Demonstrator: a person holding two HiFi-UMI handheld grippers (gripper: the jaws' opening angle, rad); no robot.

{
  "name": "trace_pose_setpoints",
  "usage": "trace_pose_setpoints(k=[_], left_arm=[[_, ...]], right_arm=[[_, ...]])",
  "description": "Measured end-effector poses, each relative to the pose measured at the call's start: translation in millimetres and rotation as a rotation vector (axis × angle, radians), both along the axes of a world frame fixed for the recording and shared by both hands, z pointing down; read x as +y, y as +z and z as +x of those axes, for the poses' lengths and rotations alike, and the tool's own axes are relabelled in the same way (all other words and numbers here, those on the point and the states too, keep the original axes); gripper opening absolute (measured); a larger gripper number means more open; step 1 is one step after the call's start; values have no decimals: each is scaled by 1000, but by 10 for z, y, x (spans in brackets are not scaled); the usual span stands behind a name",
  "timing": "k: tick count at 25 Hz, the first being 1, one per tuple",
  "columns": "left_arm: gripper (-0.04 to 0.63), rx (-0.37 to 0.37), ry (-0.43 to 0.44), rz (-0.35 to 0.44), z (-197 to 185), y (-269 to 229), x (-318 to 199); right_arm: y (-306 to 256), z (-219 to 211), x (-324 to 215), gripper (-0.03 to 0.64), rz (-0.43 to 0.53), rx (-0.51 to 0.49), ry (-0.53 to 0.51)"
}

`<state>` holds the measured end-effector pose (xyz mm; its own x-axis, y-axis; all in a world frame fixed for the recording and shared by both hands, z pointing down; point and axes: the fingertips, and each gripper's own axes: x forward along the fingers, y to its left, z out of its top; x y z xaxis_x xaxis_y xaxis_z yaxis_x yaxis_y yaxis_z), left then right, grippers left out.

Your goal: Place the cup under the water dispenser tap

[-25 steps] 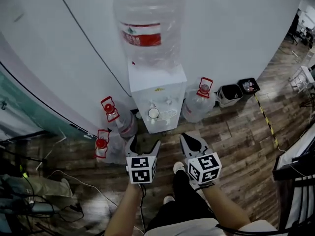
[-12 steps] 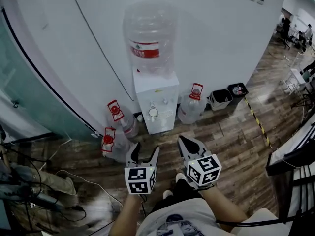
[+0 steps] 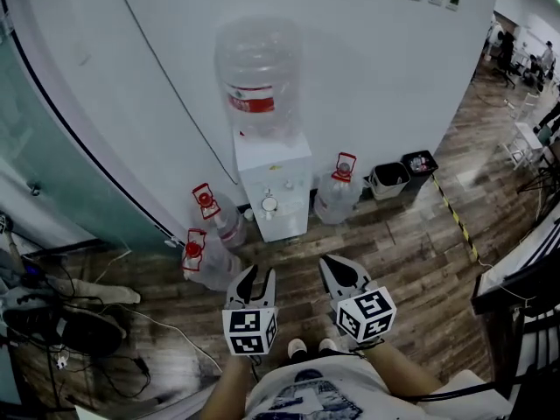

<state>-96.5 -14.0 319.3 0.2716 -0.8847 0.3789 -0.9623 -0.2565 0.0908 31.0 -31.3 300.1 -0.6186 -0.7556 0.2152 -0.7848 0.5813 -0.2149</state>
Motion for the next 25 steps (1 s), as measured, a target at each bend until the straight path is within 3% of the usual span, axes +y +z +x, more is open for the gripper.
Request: trace_pose_setpoints(k=[7, 13, 25], left_arm=[[104, 18, -21, 32, 274, -169, -70], [57, -38, -48, 53, 331, -224, -96], [49, -52, -58, 17, 295, -87, -107]], right_arm=[[-89, 49, 21, 20, 8, 5, -52], [-172, 86, -18, 20, 23, 2, -72], [-124, 77, -72, 20, 14, -8, -76]])
